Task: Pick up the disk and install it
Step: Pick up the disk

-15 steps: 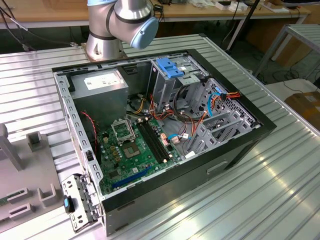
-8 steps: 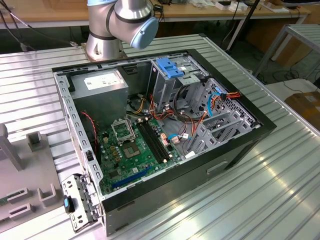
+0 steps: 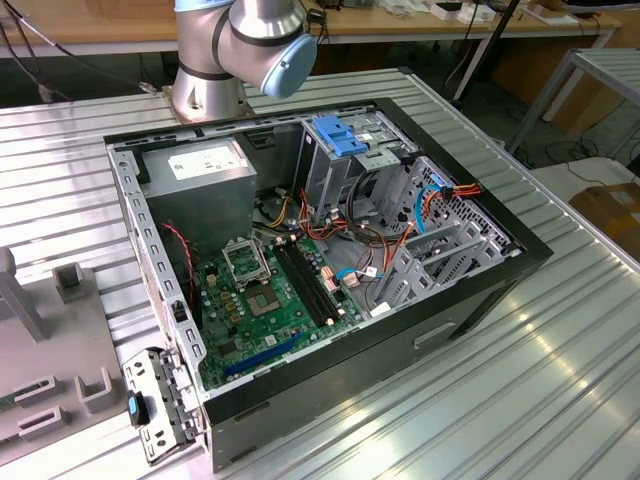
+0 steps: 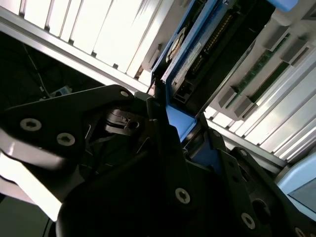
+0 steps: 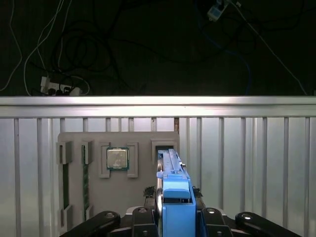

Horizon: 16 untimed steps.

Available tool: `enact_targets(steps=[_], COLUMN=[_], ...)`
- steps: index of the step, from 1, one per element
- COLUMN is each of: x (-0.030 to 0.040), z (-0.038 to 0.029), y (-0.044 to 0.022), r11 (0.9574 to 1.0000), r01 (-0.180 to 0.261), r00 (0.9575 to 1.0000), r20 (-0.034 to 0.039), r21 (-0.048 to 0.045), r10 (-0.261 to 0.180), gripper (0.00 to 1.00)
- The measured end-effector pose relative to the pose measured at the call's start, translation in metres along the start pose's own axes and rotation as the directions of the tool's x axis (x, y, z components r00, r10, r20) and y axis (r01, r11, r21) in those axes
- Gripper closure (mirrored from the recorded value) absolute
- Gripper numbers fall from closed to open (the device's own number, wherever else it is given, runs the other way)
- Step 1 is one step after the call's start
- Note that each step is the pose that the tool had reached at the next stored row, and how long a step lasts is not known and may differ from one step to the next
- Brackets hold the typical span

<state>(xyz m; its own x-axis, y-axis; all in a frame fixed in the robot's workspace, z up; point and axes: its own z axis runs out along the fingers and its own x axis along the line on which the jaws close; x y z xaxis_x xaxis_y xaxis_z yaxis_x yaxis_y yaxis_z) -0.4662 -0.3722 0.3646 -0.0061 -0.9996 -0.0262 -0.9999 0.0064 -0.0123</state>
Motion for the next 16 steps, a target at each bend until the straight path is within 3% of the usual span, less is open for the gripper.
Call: enact_targets(steps=[16], x=[-0.0005], z=[-0.0208], y=[-0.0003], r11=[1.0000], r01=[0.000], r00=[1.0000], r20=[0.0000], r21=[-0.0036], r10=[0.000], gripper=[0.63])
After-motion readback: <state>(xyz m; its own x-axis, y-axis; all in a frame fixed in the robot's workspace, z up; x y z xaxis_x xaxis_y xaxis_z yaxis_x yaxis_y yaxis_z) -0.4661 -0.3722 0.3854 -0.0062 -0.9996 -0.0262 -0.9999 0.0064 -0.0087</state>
